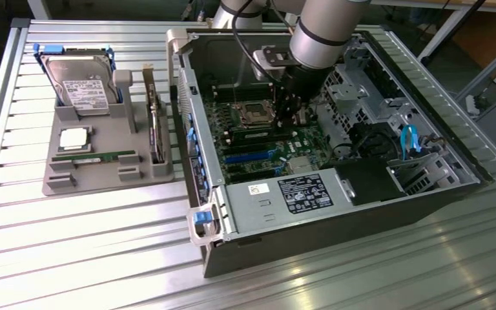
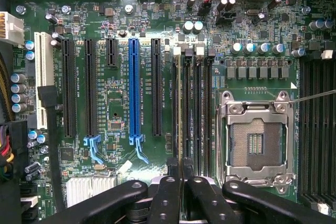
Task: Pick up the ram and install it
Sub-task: 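Insert the ram into the slot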
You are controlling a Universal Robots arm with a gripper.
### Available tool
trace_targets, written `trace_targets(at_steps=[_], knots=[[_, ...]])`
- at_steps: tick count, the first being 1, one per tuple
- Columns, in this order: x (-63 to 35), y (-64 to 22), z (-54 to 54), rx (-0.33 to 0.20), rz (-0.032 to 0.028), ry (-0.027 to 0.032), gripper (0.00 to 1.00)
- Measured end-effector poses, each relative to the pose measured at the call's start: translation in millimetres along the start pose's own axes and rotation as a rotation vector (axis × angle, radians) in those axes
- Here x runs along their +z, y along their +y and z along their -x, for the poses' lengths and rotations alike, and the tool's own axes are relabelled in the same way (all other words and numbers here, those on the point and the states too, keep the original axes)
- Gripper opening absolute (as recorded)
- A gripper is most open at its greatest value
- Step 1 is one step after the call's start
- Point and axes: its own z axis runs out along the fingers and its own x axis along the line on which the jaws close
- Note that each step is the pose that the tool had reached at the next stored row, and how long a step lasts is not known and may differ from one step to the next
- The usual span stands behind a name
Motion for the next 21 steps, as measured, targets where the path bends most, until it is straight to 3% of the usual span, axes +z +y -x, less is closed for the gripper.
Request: trace_targets(at_steps=[12,21], knots=[[0.4,0.6,0.0,0.001,0.0000,-0.0001,0.11],[6.3,0.4,-0.1,0.001,0.0000,-0.0002,0.11]])
